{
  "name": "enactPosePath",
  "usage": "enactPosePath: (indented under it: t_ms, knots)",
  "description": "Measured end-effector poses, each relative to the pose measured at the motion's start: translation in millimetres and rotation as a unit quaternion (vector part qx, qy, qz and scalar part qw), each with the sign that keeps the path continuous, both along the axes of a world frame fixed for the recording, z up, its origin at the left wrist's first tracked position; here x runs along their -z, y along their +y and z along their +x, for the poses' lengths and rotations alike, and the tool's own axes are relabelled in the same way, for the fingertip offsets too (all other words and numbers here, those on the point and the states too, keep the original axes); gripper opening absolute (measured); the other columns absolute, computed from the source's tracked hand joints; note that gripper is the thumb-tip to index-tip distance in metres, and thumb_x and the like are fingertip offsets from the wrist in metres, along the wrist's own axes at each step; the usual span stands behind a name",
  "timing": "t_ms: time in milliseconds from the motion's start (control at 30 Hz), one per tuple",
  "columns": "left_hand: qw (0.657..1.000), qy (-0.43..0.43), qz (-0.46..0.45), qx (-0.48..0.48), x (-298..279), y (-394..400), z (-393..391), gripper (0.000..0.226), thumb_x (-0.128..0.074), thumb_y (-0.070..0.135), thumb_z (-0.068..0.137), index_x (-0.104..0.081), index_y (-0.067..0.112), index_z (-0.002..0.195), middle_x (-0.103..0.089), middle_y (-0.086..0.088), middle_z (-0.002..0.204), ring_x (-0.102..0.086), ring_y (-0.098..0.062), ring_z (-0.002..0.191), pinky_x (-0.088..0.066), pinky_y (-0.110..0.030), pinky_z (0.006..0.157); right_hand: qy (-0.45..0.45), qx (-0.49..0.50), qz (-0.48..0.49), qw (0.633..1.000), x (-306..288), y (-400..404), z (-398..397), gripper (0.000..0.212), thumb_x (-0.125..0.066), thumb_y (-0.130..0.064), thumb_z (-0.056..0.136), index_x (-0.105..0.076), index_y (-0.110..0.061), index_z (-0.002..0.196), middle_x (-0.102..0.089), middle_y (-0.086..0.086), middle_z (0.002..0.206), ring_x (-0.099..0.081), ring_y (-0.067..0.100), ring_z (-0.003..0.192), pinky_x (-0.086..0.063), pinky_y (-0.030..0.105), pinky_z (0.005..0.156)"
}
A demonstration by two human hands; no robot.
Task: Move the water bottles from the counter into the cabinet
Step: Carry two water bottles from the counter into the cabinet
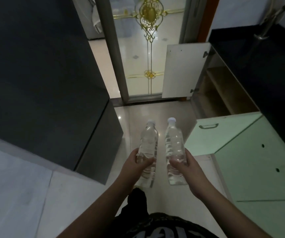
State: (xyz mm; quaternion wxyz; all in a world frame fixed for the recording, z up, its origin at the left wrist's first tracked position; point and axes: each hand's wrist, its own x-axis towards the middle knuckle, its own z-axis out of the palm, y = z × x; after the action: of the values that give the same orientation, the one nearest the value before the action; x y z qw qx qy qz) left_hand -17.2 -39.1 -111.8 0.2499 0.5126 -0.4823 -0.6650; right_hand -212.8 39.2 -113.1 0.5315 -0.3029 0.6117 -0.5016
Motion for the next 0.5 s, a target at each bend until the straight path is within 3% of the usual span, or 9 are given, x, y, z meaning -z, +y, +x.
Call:
enactPosePath:
  t_ms: [133, 233, 367, 500]
  knots:
    - [0.999, 0.003, -0.015, 0.031, 4.0, -78.4, -4.2, 0.066, -0.083, 0.041, 0.071, -0.054, 0.029, 0.128, -0.071, 0.004, 0.114, -0.070, -0.014, 0.101, -0.054, -0.046, 0.093, 0.033, 0.003, 0.001, 0.999, -3.1, -69.5, -5.3, 0.043, -0.071, -0.015, 0.085, -0.058, -0.028, 0.124, -0.073, -0.003, 0.108, -0.071, 0.015, 0.095, -0.054, 0.027, 0.075]
    - [0.999, -0.001, -0.012, 0.046, -1.6, -133.1, -10.1, 0.069, -0.083, 0.044, 0.069, -0.053, 0.031, 0.129, -0.069, 0.007, 0.116, -0.068, -0.010, 0.102, -0.054, -0.043, 0.094, 0.038, 0.020, 0.017, 0.999, -10.5, -119.8, -12.1, 0.041, -0.072, -0.019, 0.085, -0.059, -0.027, 0.124, -0.073, 0.000, 0.107, -0.072, 0.016, 0.092, -0.055, 0.028, 0.072]
    - [0.994, 0.000, -0.020, 0.107, -10.5, -200.5, -15.9, 0.068, -0.079, 0.047, 0.072, -0.048, 0.035, 0.131, -0.067, 0.012, 0.118, -0.066, -0.005, 0.101, -0.052, -0.021, 0.078, 0.059, 0.060, 0.024, 0.996, -11.5, -177.8, -19.0, 0.047, -0.074, -0.026, 0.082, -0.056, -0.033, 0.125, -0.073, -0.005, 0.107, -0.072, 0.013, 0.091, -0.056, 0.033, 0.077]
    - [0.988, 0.010, -0.021, 0.152, -13.5, -251.7, -35.0, 0.044, -0.078, 0.035, 0.079, -0.053, 0.045, 0.114, -0.072, 0.023, 0.100, -0.068, 0.003, 0.090, -0.048, -0.006, 0.064, 0.020, 0.120, 0.044, 0.992, -4.5, -220.6, -25.2, 0.044, -0.074, -0.027, 0.083, -0.057, -0.027, 0.124, -0.074, 0.000, 0.104, -0.073, 0.018, 0.087, -0.059, 0.032, 0.064]
